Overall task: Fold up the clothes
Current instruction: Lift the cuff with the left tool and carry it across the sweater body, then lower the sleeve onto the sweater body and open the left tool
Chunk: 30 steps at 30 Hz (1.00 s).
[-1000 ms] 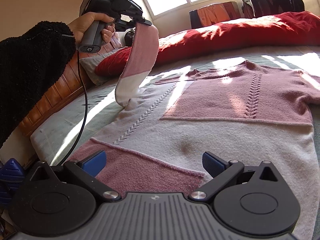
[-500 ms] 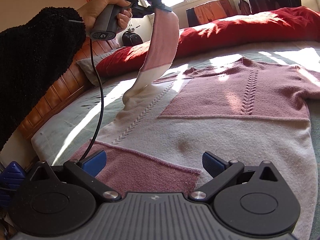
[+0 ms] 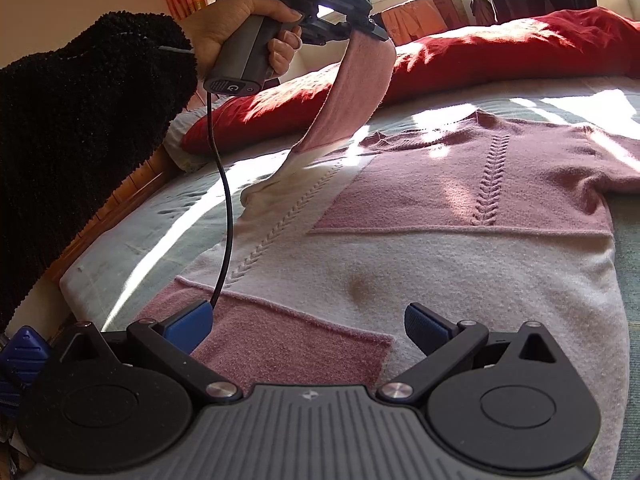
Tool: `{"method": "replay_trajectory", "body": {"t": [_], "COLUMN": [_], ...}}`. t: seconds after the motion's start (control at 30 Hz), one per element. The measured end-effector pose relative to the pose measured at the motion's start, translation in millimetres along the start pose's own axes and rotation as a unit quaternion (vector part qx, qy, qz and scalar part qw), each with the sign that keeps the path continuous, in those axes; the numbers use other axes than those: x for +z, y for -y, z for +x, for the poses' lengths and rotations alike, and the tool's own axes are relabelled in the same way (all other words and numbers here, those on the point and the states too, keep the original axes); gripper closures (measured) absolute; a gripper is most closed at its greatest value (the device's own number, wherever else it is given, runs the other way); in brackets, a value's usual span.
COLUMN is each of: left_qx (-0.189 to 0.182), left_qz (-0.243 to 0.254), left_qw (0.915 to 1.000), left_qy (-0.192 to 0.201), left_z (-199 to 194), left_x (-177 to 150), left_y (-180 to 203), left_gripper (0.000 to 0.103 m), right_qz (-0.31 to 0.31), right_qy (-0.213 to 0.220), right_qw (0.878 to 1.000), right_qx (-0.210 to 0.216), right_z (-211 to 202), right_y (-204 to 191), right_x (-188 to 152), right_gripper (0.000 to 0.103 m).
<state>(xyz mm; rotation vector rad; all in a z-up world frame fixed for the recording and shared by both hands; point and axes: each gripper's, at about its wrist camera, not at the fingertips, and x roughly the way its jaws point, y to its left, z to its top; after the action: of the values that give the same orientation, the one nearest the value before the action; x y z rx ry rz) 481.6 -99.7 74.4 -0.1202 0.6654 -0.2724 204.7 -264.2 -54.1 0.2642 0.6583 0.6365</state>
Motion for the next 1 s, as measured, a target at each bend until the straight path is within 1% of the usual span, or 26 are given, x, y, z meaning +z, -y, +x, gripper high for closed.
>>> {"method": "replay_trajectory", "body": {"t": [0.37,0.43,0.5,0.57,0.63,0.7,0.77,0.9,1.0], "left_qx": [-0.009,-0.013,-0.02,-0.026,-0.026,-0.027,-0.028,-0.021,-0.008], "left_qz": [0.025,0.028,0.027,0.03,0.037,0.042,0.046,0.052,0.056], "left_qw": [0.9989,0.9985,0.9979,0.9975,0.9973,0.9972,0.9969,0.9965,0.9963], "left_qy": [-0.039,-0.047,-0.055,-0.059,-0.057,-0.056,-0.057,-0.062,-0.065], "left_z": [19,21,23,23,22,20,19,13,4], "left_x": [-17,-19,-21,-21,-21,-20,-20,-19,-19], "left_y": [18,20,21,24,27,29,31,27,18], "left_gripper": [0.097,0.095,0.089,0.078,0.071,0.071,0.066,0.064,0.057], "right_qz": [0.001,0.002,0.002,0.003,0.004,0.005,0.006,0.009,0.011], "right_qy": [-0.002,-0.003,-0.004,-0.004,-0.003,-0.003,-0.002,-0.002,-0.001], "right_qw": [1.0,1.0,1.0,1.0,1.0,1.0,1.0,1.0,1.0], "right_qx": [-0.006,-0.007,-0.009,-0.01,-0.012,-0.013,-0.015,-0.018,-0.021], "right_z": [-1,-1,-1,-1,-1,-1,-1,-1,-1], "right_y": [3,4,4,4,5,6,6,8,9], "right_x": [0,0,0,0,0,0,1,1,1], "right_gripper": [0.0,0.0,0.0,0.0,0.0,0.0,0.0,0.0,0.0]}}
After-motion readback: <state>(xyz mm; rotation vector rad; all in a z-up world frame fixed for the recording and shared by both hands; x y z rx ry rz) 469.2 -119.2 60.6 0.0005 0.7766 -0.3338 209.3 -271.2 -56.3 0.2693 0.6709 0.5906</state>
